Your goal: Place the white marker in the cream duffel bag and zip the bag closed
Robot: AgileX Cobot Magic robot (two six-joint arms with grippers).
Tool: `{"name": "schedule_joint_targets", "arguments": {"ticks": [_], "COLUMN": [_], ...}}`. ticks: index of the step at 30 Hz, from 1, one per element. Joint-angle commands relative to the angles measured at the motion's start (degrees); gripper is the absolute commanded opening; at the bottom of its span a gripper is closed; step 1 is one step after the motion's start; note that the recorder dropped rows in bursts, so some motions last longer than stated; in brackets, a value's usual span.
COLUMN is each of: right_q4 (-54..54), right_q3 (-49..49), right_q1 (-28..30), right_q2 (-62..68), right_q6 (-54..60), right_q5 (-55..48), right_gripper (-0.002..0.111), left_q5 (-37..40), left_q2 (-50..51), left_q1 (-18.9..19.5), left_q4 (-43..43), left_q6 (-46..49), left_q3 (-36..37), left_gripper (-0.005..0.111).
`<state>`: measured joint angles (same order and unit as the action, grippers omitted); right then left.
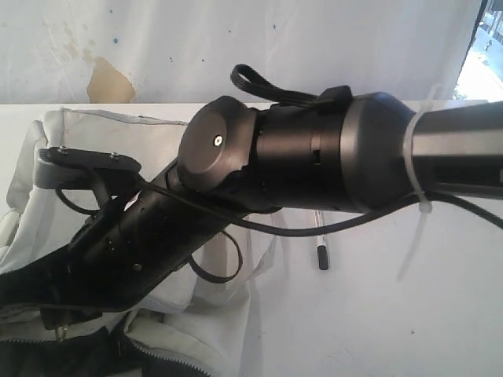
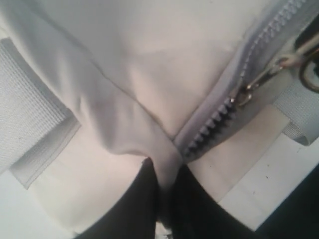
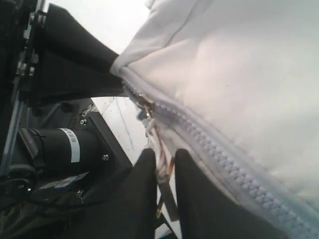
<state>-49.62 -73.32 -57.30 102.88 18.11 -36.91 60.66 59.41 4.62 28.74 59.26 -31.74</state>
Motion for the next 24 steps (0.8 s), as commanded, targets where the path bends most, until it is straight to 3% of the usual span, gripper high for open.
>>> {"name": "schedule_joint_targets", "arguments": {"ticks": [1, 6, 13, 24], "right_q4": [2.0, 6.93, 21.75, 27.71], "right_q3": [0.05, 0.05, 0.05, 0.05], "right_q1": [2.23, 4.0, 6.27, 7.65], "right_q2": [-1.52, -3.29, -5.72, -6.34], "right_q6": [-0.76, -4.44, -14.53, -20.14], "right_q5": [-3.26, -4.21, -6.64, -10.7], "right_gripper": [0.0, 0.0, 0.0, 0.0], "left_q5": [-1.19, -1.21, -4.37, -7.65], "left_q2": [-0.09, -0.09, -0.09, -0.09], "left_q1": [0.06, 2.22, 5.55, 9.05], "left_q4": [0.32, 4.66, 7.47, 10.99], "left_q6": [-4.0, -3.98, -5.97, -8.83], "left_q3": [0.29, -1.14, -2.07, -2.07], "left_gripper": [0.0, 0.0, 0.0, 0.0]}}
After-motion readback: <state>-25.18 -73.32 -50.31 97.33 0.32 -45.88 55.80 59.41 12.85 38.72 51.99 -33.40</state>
